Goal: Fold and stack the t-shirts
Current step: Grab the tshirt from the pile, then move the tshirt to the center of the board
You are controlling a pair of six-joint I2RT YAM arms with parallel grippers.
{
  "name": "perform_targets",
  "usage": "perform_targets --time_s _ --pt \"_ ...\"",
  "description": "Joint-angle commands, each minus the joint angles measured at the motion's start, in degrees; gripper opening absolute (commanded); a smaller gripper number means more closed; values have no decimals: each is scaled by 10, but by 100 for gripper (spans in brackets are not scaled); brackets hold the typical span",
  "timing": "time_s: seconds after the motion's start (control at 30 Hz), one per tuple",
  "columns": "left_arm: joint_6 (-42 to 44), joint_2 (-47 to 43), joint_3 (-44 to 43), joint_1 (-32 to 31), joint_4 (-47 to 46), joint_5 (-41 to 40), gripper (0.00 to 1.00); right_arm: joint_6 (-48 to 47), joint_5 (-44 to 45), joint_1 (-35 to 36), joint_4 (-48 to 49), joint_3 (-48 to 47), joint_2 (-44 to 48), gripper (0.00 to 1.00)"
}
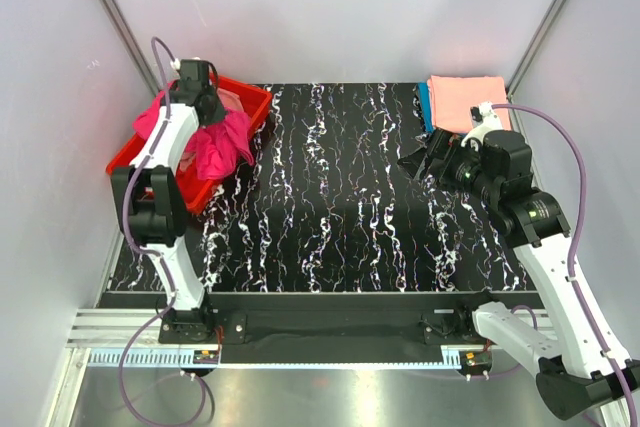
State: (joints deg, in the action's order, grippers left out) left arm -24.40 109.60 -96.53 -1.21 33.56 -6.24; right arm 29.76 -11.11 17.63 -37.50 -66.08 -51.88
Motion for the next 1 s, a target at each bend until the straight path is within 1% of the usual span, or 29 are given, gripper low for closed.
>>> perform_targets --time_s 0.0,0.07,0.1,0.13,0.2,0.23,0.33,0.4,0.47,0.53,0.57,0.6,0.63,0.67,0.7,0.73,0.77,0.8,0.83,0.87,0.93,0.97 --pt "27 -88 -69 -7 -28 32 0 -1 0 3 18 -22 2 100" --pt "36 -139 -95 -15 -36 40 0 6 0 4 19 -19 5 100" --pt "37 -155 -124 -25 -43 46 0 8 0 3 19 -18 4 100" --pt "37 -172 -136 -30 -52 81 0 9 0 4 18 -19 5 100" --pt "32 -225 -158 -50 -90 117 0 12 12 4 12 -19 5 100" --pt "24 -260 -161 -59 -121 147 0 14 21 3 4 -23 5 100" --pt "4 -303 -164 -92 -157 186 0 16 39 3 -12 -31 8 100" --pt "-27 -337 -150 -114 -175 199 0 20 53 4 -33 -42 11 100" --pt "-50 -372 -81 -131 -185 229 0 21 62 4 -48 -47 13 100" --pt "-56 -398 -4 -165 -208 247 0 23 74 3 -73 -53 18 100" --pt "-48 -423 84 -179 -223 249 0 25 79 4 -83 -54 19 100" --pt "-43 -432 128 -206 -226 249 0 25 81 4 -99 -53 25 100" --pt "-42 -442 169 -219 -227 234 1 27 84 4 -106 -51 27 100" --pt "-54 -455 263 -228 -227 229 2 31 86 4 -113 -48 37 100" --pt "-65 -458 307 -239 -232 229 10 34 88 3 -124 -40 42 100" --pt "-76 -461 358 -243 -241 242 21 37 88 4 -130 -34 46 100" --pt "-93 -458 402 -245 -261 244 26 38 87 4 -142 -29 53 100" --pt "-97 -454 479 -249 -265 245 29 38 86 3 -147 -18 56 100" --pt "-99 -443 505 -249 -263 229 45 38 86 4 -152 -12 57 100" --pt "-94 -438 524 -249 -240 215 55 37 87 4 -165 -5 61 100" --pt "-80 -435 548 -249 -207 177 71 38 97 3 -178 11 59 100" --pt "-64 -440 550 -249 -183 170 74 42 101 4 -187 17 55 99"
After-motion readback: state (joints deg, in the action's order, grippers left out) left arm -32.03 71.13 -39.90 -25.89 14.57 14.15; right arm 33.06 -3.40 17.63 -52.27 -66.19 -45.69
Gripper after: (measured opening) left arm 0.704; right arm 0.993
